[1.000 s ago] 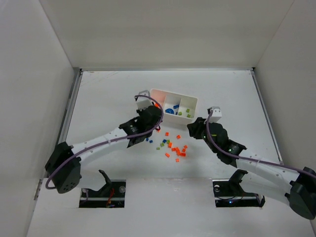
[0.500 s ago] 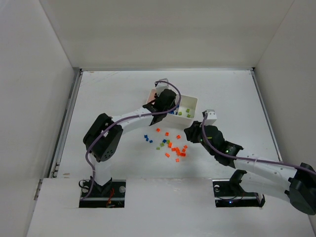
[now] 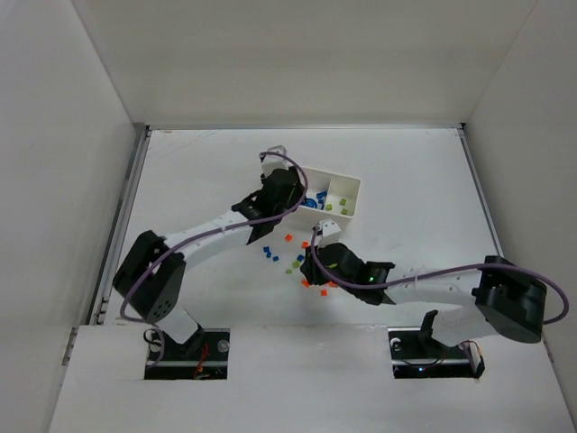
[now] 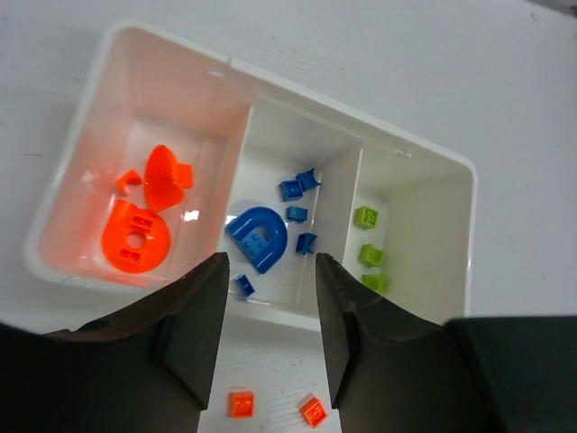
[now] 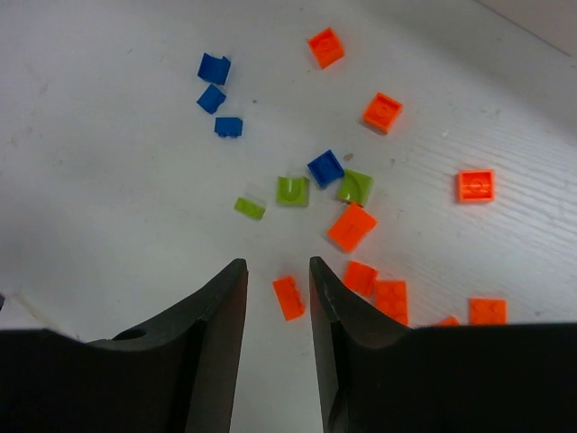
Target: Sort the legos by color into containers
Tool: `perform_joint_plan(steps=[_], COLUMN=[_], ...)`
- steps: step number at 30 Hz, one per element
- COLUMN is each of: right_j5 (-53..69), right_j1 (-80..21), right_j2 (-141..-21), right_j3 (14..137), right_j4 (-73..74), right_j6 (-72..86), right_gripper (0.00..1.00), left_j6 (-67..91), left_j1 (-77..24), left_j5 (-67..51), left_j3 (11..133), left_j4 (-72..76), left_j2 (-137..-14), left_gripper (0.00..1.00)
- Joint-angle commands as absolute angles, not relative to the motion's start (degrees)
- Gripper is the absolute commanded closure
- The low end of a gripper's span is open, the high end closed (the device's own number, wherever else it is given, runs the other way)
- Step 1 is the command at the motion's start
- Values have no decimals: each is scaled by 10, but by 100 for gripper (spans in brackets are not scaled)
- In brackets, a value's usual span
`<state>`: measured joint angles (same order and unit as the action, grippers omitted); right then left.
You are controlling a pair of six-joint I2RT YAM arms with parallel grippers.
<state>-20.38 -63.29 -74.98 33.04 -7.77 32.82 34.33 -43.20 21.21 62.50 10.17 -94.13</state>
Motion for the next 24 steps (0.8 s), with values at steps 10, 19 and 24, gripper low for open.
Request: perform_joint_plan(steps=[10,19,24], right_j5=[-210,-245,-281], right_j1=[-636,-631,-632], right_j2=[-905,-959,-966], right_j3=[417,448,459], right_j4=[-122,-108,-92], right_j6=[330,332,324], right_gripper=[61,59,57], left_j6=[349,362,368], left_j1=[-395,-367,-363], left_j5=[220,206,200], left_j3=[375,294,270], left_j4=[151,121,105], left_j2=[-660,-577,-547], left_gripper=[58,58,58])
